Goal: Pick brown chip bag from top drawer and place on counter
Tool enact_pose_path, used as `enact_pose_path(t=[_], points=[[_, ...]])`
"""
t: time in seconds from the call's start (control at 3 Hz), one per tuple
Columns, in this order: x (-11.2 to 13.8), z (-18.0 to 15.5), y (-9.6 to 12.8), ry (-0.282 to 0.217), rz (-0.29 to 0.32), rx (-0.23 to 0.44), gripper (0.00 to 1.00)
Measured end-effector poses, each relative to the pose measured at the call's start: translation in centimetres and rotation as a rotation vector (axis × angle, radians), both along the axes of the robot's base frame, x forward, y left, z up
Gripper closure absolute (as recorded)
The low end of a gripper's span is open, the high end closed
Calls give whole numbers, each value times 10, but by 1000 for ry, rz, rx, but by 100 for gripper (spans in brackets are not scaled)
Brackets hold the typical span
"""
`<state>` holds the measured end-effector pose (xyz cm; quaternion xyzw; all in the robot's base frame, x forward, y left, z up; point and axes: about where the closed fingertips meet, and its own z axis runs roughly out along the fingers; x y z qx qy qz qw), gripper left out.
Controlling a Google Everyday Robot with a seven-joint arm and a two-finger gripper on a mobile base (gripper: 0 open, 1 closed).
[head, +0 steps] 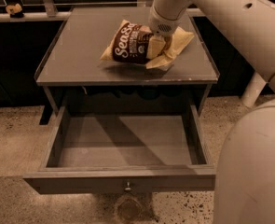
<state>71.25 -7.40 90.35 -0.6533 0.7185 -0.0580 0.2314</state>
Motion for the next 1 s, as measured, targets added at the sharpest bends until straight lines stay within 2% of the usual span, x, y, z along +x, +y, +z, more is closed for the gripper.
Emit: enact_pose_path(t=[0.33,0.67,1.0], points=[[14,-36,2,42,23,41,100],[14,-36,2,42,23,41,100],[14,-36,2,42,23,41,82]])
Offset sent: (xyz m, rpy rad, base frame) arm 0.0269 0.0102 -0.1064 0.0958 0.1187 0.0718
